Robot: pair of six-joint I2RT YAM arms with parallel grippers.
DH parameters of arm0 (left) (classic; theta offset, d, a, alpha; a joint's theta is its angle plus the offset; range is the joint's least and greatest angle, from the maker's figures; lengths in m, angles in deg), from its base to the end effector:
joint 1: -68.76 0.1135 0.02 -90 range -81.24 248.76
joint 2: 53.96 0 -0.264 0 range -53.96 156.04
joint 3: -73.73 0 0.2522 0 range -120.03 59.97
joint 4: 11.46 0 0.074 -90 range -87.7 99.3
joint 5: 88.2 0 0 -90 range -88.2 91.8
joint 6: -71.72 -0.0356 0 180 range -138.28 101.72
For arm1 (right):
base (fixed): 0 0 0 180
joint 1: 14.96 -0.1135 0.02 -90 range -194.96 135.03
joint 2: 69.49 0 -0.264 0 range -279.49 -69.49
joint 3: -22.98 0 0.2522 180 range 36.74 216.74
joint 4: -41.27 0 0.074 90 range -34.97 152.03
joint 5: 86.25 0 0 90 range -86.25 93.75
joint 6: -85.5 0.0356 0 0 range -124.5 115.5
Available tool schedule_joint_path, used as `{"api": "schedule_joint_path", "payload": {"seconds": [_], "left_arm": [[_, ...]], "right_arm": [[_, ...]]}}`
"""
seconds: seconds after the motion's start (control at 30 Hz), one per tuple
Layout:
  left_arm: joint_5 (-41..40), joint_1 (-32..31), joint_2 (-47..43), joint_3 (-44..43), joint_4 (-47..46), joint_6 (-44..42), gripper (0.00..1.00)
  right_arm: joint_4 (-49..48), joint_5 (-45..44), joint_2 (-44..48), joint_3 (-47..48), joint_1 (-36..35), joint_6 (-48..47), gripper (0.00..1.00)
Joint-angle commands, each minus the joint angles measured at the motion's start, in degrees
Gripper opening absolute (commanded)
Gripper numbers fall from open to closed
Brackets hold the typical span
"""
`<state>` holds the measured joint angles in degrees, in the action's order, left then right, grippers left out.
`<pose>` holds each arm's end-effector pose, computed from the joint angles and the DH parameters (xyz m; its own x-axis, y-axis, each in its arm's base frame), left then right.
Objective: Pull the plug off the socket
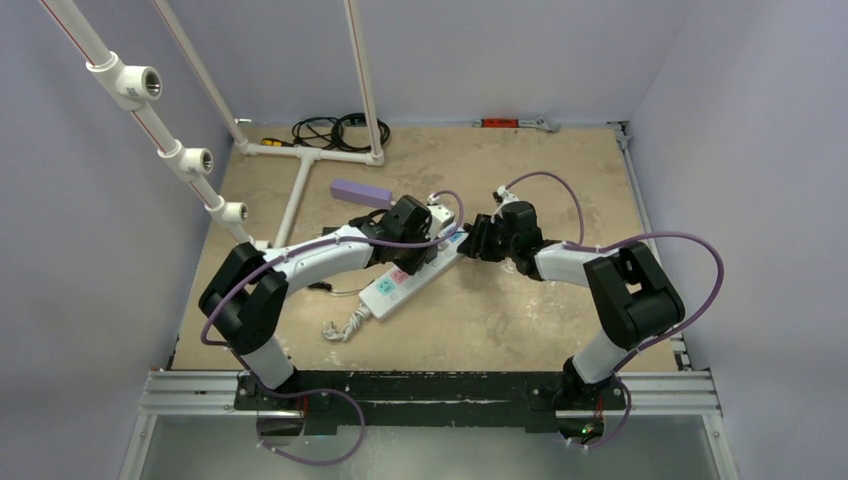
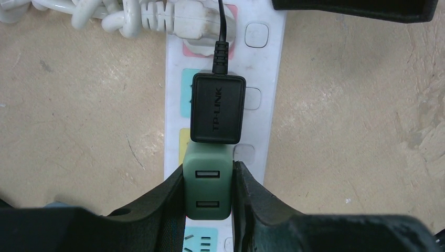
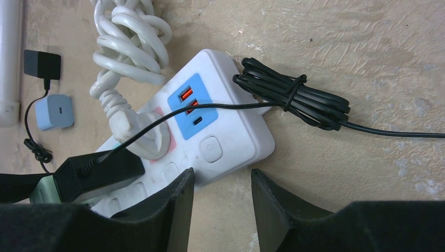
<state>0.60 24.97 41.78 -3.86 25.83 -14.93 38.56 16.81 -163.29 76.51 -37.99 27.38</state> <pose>0.2519 -0.2404 0.2074 -0.6334 0.5263 -0.5673 0.6474 0.7620 -0.0159 0.2877 0.1311 0.1476 -0.7647 0.2340 -0.6004 -0.1673 0.8277 0.5356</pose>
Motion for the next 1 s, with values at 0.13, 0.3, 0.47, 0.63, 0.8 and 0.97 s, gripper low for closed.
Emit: {"api": "schedule_joint_path", "payload": {"seconds": [0.13,0.3,0.47,0.63,0.8,0.97], "left_arm": [[2.36,2.04,-3.59,-0.77,2.04,-0.39,0.00],[4.87,3.63,-4.21,-0.91,2.37,-0.26,0.00],[6.19,4.30,-3.84,-1.20,3.07,-0.50,0.00],[6.47,4.75,-4.47,-1.66,3.75,-1.15,0.00],[9.56,10.34,-10.87,-0.85,2.11,-1.44,0.00],[0.15,16.23,-16.97,1.37,1.24,-1.27,0.00]], "right_arm": [[5.39,-4.09,-2.44,-0.11,0.47,-2.52,0.45],[5.39,-4.09,-2.53,-0.08,0.48,-2.52,0.45],[5.39,-4.02,-2.53,-0.03,0.50,-2.52,0.45],[5.48,-4.01,-2.57,-0.03,0.57,-2.52,0.45],[5.40,-4.02,-2.51,-0.03,0.54,-2.51,0.45],[5.48,-3.96,-2.53,0.00,0.50,-2.68,0.45]]}}
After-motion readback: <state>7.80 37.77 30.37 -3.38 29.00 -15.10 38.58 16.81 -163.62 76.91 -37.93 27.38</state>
